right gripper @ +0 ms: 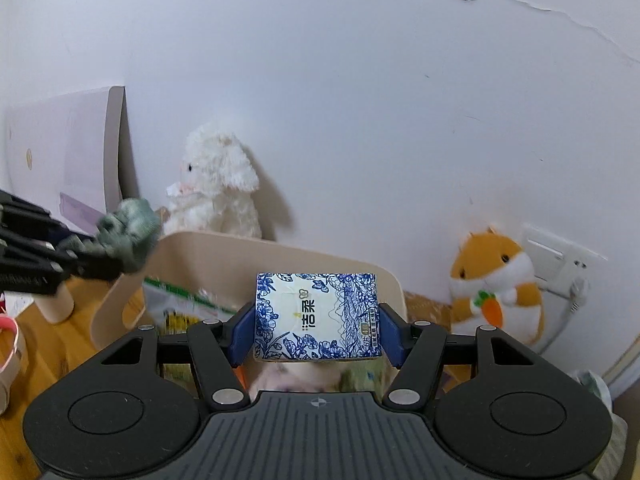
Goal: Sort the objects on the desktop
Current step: 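Carry scrunchie and tissue box into the basket and open both tools, then grasp the brown hair clip with left tool while right tool grasps cartoon tissue pack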
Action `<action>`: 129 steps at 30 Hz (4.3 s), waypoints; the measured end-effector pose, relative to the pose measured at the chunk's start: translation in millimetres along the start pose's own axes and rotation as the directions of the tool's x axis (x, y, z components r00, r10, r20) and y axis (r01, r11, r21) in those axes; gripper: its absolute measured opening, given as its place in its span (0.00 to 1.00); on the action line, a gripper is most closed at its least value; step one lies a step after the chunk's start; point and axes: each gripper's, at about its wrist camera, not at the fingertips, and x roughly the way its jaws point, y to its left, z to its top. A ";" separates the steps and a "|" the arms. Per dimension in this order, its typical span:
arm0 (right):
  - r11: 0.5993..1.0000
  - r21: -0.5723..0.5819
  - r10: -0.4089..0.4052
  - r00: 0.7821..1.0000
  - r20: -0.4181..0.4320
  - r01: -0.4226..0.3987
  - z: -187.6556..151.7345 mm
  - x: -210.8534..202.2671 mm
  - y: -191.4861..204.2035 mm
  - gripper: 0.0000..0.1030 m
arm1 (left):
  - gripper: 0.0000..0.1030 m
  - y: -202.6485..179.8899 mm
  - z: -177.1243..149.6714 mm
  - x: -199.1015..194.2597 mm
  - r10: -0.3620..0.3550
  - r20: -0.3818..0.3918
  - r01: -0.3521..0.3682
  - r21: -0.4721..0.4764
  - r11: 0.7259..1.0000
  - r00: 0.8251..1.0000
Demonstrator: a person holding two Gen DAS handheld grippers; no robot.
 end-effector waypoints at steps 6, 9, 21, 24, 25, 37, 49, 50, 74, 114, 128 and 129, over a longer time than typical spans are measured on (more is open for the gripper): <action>0.999 -0.038 0.010 1.000 -0.016 -0.010 7.5 30.7 17.4 0.58 | 0.24 -10.3 9.5 31.0 0.023 -0.029 -0.023 0.014 1.000 0.999; 0.999 -0.053 -0.006 1.000 -0.025 0.005 4.0 42.9 21.1 0.58 | 0.24 -10.6 11.8 47.0 0.033 -0.063 -0.033 0.003 0.999 0.997; 1.000 -0.007 -0.023 0.994 -0.103 0.023 -10.6 67.2 11.5 0.70 | 0.78 -20.2 7.1 71.1 0.057 -0.114 -0.058 0.000 0.998 0.992; 0.999 -0.001 -0.033 0.995 -0.098 0.033 -12.0 62.6 8.1 0.80 | 0.85 -21.2 6.3 68.8 0.081 -0.107 -0.080 0.015 0.997 0.991; 0.999 -0.003 -0.039 0.994 -0.097 0.039 -12.4 61.2 7.7 0.83 | 0.85 -20.7 5.9 67.8 0.081 -0.105 -0.081 0.012 0.997 0.991; 0.998 -0.059 -0.027 0.997 -0.078 0.022 -13.5 36.8 3.1 1.00 | 0.86 -12.6 1.0 48.5 0.104 -0.102 -0.103 0.007 0.995 0.989; 0.998 -0.041 0.037 0.995 -0.095 -0.041 -38.0 0.1 0.6 1.00 | 0.86 -15.0 -27.3 9.1 0.063 -0.125 -0.063 0.004 0.998 0.990; 0.998 -0.037 0.041 0.994 -0.099 -0.045 -41.3 -3.0 1.1 1.00 | 0.86 -14.6 -32.5 5.6 0.056 -0.134 -0.058 -0.004 0.998 0.989; 0.983 0.016 0.182 0.941 -0.286 -0.185 -149.7 -46.0 72.9 1.00 | 0.86 -22.1 -155.9 -43.1 -0.051 -0.365 0.023 -0.080 0.997 0.930; 0.949 -0.126 0.216 0.887 -0.408 -0.289 -185.4 -0.6 161.2 0.85 | 0.76 -17.3 -216.8 5.9 -0.005 -0.455 0.009 0.007 1.000 0.890; 0.945 -0.104 0.250 0.888 -0.386 -0.312 -180.4 -4.6 152.5 0.58 | 0.18 -18.3 -210.9 -0.7 -0.005 -0.436 0.006 0.002 1.000 0.900; 0.944 -0.102 0.253 0.888 -0.383 -0.313 -179.5 -6.4 151.3 0.58 | 0.18 -18.2 -210.9 -0.8 -0.002 -0.434 0.003 0.002 1.000 0.901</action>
